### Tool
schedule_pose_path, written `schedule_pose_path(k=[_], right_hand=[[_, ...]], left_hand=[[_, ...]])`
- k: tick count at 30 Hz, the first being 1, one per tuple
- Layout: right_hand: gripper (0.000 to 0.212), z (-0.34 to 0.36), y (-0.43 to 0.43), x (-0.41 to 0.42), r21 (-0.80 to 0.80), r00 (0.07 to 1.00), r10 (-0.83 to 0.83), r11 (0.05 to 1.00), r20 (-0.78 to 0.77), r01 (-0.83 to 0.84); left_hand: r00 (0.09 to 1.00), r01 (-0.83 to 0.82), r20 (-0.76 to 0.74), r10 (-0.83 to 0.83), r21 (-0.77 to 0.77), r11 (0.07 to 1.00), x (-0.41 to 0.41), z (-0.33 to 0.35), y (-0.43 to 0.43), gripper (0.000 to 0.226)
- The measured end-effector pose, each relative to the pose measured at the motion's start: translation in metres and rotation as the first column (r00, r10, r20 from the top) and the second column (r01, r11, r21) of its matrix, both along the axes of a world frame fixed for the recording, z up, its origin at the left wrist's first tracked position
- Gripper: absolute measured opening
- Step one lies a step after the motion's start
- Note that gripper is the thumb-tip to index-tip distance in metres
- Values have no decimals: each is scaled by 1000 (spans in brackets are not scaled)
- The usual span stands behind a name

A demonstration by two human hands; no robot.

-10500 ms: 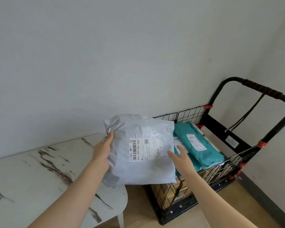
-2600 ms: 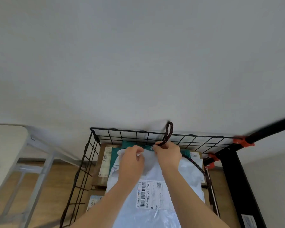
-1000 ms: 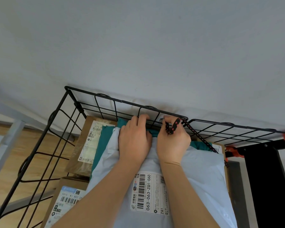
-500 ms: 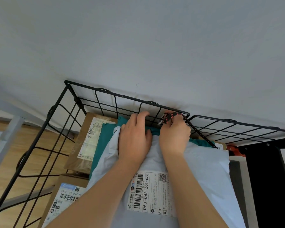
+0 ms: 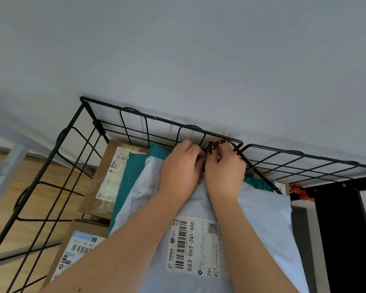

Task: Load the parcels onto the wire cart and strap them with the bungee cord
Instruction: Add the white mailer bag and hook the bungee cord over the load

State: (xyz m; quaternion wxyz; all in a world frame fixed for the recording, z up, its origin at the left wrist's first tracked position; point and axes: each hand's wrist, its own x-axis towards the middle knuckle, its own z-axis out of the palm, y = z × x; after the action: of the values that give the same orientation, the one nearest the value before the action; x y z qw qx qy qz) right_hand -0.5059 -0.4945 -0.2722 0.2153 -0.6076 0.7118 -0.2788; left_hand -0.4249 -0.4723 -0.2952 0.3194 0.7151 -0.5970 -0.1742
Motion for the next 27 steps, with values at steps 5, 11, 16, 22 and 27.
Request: schedule_pose_path(k=[5,11,16,22,27], right_hand=[[25,-8,7,0,-232,996,1,973,88,20],[24,-10,6,-1,-269,994,13,963,107,17],[23,-9,8,0,-302,995,-12,952,103,43],[16,-12,8,0,-360,998,-25,932,64,46],[17,-14,10,-2,-341,999,-16,940,51,33]], left_hand=[[1000,-28,3,28,32,999,-3,10,-4,28],[996,-93,0,94,134,987,-6,12,-6,16],[994,-98,54,94,75,992,-8,10,-3,15],[986,-84,152,74,60,995,-3,-2,-6,10],[979,-41,201,28,60,997,-3,4,-3,11]])
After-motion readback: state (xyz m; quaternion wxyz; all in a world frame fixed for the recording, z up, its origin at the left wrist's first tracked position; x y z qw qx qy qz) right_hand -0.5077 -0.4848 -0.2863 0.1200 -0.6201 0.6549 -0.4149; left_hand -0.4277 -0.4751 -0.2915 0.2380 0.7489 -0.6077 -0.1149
